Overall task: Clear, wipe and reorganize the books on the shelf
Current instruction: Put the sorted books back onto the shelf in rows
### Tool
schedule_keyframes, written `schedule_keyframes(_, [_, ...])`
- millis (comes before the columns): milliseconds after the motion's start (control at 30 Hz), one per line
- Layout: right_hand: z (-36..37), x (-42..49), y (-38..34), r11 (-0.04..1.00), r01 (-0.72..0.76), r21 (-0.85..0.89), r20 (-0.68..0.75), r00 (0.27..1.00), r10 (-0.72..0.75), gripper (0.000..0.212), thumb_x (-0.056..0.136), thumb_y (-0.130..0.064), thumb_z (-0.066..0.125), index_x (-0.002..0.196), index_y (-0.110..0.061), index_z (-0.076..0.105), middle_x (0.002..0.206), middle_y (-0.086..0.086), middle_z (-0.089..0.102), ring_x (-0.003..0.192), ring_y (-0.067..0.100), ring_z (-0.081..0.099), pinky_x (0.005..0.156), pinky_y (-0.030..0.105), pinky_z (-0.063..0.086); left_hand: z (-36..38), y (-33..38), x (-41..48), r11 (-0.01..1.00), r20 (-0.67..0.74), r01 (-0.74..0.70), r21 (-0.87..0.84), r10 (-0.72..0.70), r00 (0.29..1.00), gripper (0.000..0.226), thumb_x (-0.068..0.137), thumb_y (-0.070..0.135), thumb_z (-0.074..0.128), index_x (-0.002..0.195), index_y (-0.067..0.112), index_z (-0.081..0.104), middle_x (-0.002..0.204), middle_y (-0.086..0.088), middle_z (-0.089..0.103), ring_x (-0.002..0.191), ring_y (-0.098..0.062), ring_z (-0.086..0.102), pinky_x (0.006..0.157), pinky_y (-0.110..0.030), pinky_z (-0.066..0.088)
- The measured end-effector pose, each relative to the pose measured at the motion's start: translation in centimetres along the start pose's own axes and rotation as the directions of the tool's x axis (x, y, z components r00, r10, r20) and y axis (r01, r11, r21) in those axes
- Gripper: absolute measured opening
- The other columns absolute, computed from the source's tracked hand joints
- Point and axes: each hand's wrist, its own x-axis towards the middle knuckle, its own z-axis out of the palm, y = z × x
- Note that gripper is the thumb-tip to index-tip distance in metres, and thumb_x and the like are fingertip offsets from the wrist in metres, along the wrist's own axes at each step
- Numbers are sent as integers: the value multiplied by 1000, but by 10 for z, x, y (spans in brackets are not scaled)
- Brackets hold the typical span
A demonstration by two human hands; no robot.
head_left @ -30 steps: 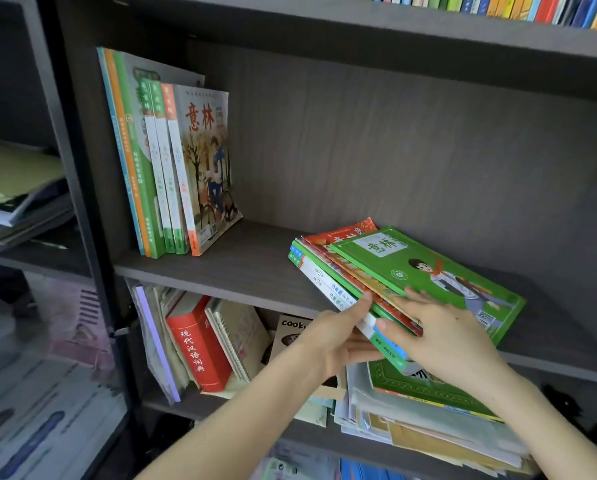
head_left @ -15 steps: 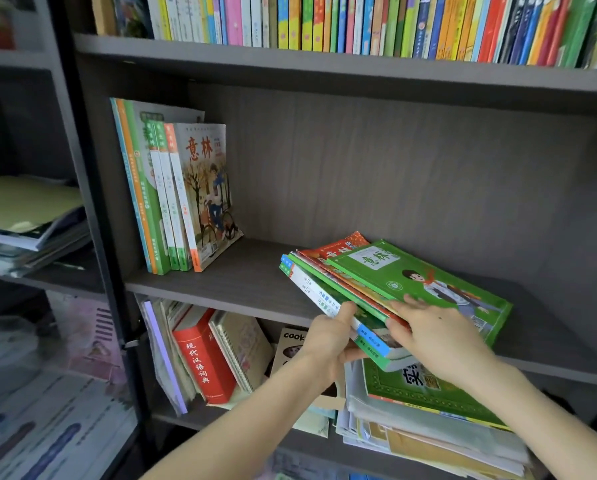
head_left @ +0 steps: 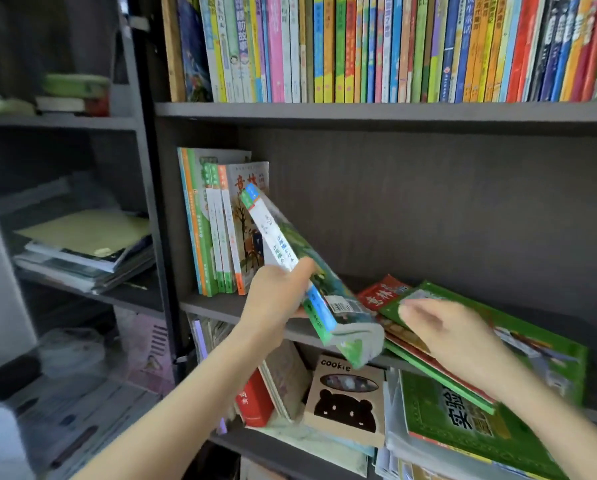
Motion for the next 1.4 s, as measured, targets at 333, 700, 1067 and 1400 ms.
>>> schedule_keyframes(333, [47,101,-137,885,41,463,79,993,-88,88,67,-64,70,141,-35,32,122,-11,60,108,17,60,86,42,53,-31,-26,27,687,177,-443,577,424,888,28,89,24,61,71,14,42,56,6,42,49,-8,38,50,-19,30])
schedule_keyframes(700, [126,158,-133,900,97,425,-137,990,-42,78,80,-21,67,146,-15,26,90,-13,58,91,15,61,83,37,55,-71,-64,97,642,297,-465,610,359,885,16,89,21,61,97,17,48,77,8,55,58,-2,47,55,-11,37])
schedule_keyframes(1067, [185,220,-127,926,108,362,252,945,-208,49,96,-28,56,143,-27,41,143,-5,49,128,15,48,104,34,42,-107,-71,162,558,-36,-94,825,217,975,30,92,39,57,95,11,66,86,-3,66,74,-12,59,72,-24,48])
schedule_keyframes(1400, [223,242,-123,967,142,210,4,989,-146,53,89,-27,65,136,-15,45,131,2,60,115,17,59,87,30,52,-116,-92,177,624,-91,-37,780,171,981,28,97,28,51,88,5,65,77,0,57,69,-11,51,62,-18,41])
